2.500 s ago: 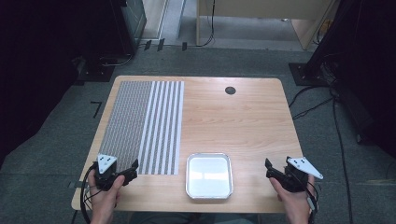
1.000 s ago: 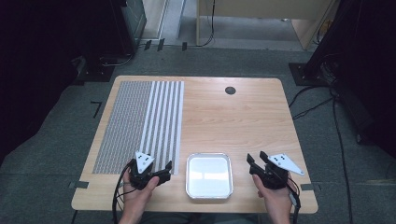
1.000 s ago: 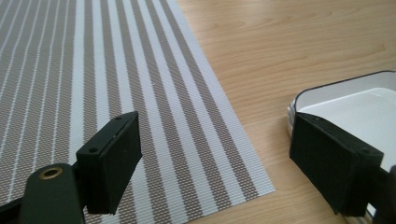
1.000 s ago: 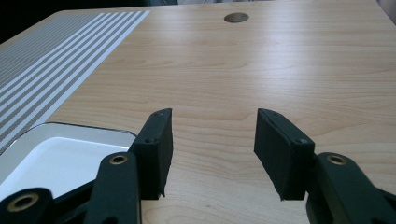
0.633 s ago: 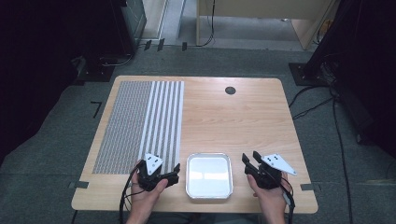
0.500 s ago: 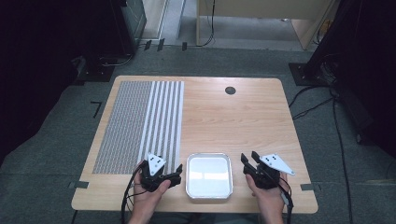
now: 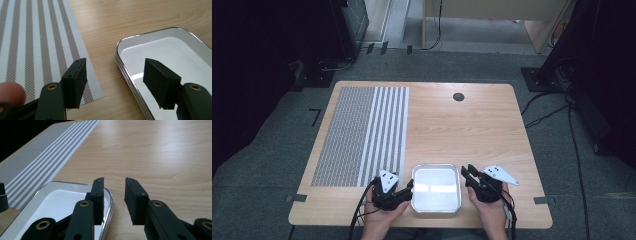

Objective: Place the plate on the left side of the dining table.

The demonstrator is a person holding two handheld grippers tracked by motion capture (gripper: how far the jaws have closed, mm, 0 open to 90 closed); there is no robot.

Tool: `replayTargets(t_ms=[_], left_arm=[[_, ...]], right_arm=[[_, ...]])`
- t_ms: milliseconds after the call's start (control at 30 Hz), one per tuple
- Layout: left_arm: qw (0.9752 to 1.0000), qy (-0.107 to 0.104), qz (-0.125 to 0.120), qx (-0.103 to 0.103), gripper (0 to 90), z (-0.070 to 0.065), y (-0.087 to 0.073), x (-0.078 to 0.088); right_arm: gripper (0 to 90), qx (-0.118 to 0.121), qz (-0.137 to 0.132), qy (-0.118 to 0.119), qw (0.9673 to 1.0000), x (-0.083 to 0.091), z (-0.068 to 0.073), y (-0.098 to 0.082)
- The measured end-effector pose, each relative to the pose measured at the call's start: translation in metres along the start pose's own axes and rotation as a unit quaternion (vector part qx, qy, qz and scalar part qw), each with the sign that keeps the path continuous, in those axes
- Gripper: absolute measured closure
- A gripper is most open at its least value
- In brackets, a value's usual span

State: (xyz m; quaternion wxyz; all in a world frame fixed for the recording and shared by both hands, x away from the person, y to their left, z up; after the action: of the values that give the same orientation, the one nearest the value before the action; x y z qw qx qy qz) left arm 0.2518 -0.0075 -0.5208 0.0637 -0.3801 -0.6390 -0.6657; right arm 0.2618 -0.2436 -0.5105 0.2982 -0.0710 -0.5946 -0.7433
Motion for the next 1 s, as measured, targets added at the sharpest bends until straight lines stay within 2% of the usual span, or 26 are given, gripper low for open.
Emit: replayTargets(t_ms=[100,133,167,267,300,333,533,600,700,800,900,1000], left_arm=[[1.0000,-0.006,0.004,-0.001,41.0,-0.003,-0.003,-0.001],[0.9999,-0.008,0.006,-0.002,45.0,-0.005,-0.004,-0.002],[0.9997,-0.020,0.010,-0.005,47.9,-0.009,-0.007,-0.003],[0.9995,-0.028,0.011,-0.006,55.2,-0.012,-0.009,-0.004],[0.9993,-0.033,0.015,-0.005,55.2,-0.013,-0.010,-0.004],[0.9992,-0.035,0.018,-0.008,59.2,-0.015,-0.012,-0.005],[0.9990,-0.022,0.030,-0.022,65.5,-0.016,-0.017,-0.008],[0.9989,-0.025,0.032,-0.025,66.5,-0.017,-0.018,-0.008],[0.9978,-0.027,0.038,-0.046,71.8,-0.021,-0.022,-0.011],[0.9973,-0.020,0.042,-0.058,73.3,-0.023,-0.025,-0.012],[0.9972,-0.017,0.040,-0.061,74.0,-0.024,-0.025,-0.012],[0.9970,-0.013,0.037,-0.066,75.4,-0.024,-0.024,-0.012]], right_arm=[[72.8,-0.001,0.010,0.002,0.9999,-0.002,0.000,-0.003],[76.2,-0.005,0.021,0.001,0.9998,-0.005,-0.001,-0.008],[78.1,-0.005,0.027,-0.003,0.9996,-0.006,-0.002,-0.010],[79.9,-0.010,0.036,0.001,0.9993,-0.009,-0.001,-0.014],[80.6,-0.014,0.039,0.005,0.9991,-0.010,-0.001,-0.015],[81.7,-0.026,0.047,0.010,0.9985,-0.011,0.000,-0.018],[83.5,-0.045,0.061,0.017,0.9970,-0.016,-0.001,-0.024],[83.5,-0.047,0.065,0.016,0.9967,-0.016,-0.001,-0.025],[85.3,-0.056,0.074,0.017,0.9955,-0.018,0.000,-0.027],[86.0,-0.057,0.080,0.017,0.9950,-0.019,0.001,-0.028],[86.0,-0.052,0.078,0.015,0.9955,-0.019,0.002,-0.028],[81.8,-0.041,0.082,0.008,0.9958,-0.020,0.002,-0.030]])
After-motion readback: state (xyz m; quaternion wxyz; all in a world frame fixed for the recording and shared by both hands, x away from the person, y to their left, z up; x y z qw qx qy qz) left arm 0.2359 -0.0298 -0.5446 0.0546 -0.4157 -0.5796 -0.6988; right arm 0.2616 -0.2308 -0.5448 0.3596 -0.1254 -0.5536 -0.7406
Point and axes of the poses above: each handheld gripper's, and its own axes: x roughly backward along the jaws, y roughly out of its top, z roughly to its left, the point moved 7 cm from there along -x, roughly forward along the jaws, and after that the axes turned 1 degree about -z, right-handed, at the moved point
